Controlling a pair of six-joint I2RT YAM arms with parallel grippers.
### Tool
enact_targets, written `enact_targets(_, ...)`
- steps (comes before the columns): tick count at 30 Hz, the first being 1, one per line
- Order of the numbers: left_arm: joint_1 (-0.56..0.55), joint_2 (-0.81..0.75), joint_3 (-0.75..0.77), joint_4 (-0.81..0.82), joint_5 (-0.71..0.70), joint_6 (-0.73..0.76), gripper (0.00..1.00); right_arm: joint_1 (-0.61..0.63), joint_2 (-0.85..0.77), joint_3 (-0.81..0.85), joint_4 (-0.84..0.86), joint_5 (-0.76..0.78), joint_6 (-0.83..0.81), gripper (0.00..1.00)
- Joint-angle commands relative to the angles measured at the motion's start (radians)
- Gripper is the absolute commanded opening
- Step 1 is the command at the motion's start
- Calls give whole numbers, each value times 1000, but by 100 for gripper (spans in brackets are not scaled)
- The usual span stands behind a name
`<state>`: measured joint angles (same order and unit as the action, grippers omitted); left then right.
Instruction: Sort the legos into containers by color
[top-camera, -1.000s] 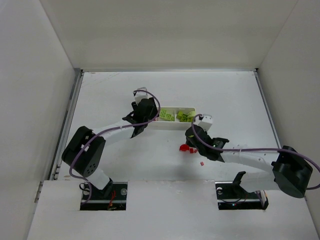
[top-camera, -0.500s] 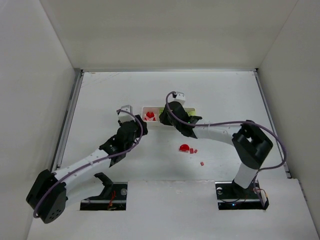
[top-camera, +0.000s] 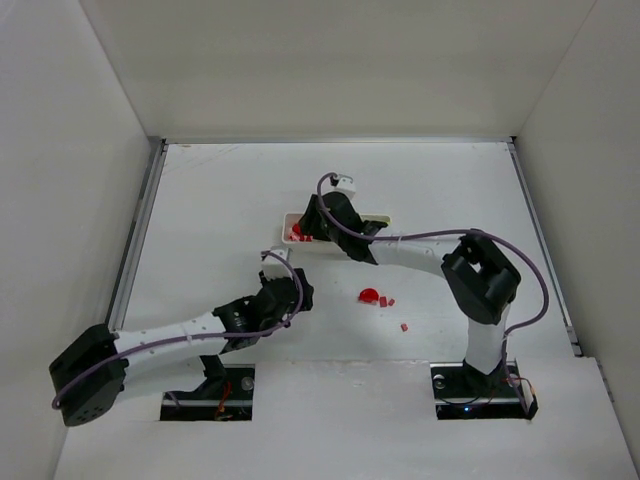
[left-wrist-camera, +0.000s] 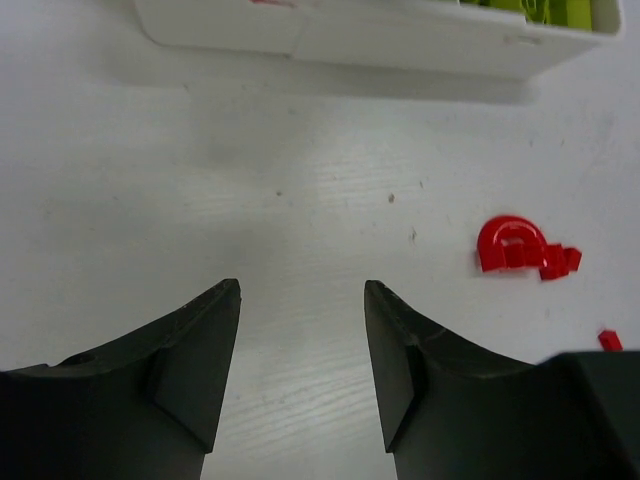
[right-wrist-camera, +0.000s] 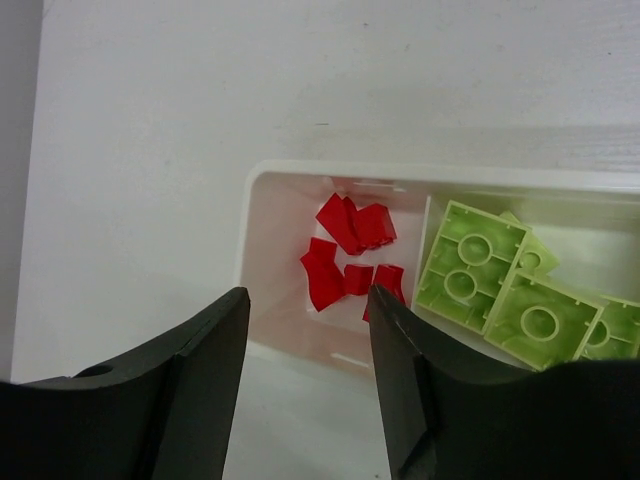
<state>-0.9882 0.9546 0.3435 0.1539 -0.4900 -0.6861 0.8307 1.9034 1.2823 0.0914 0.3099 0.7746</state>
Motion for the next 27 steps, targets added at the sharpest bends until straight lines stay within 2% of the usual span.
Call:
enact_targets(1, -81, 91, 63, 93, -48, -23, 50, -8, -101, -33, 45, 32, 2, 54)
enact_targets(8, -233, 392, 207, 219, -32, 20, 51, -8, -435, -398, 65, 161, 6, 30)
enact_targets(9, -244, 424, 225, 232, -29, 36, 51, -6, -485, -456, 65, 173, 8, 29)
enact_targets(13, -264, 525, 297, 248, -2, 65, 52, -5, -679, -667, 7, 253, 70, 29)
enact_targets(16, -267, 601, 353, 250, 30, 74, 54, -5, -812, -774, -114, 303, 129, 38)
enact_targets(20, -273, 686, 414, 253, 38, 82, 57, -5, -952, -848, -245, 339, 186, 42)
enact_targets(27, -261, 794, 486, 251, 24, 111, 56, -14, -1132, -931, -308, 319, 210, 45)
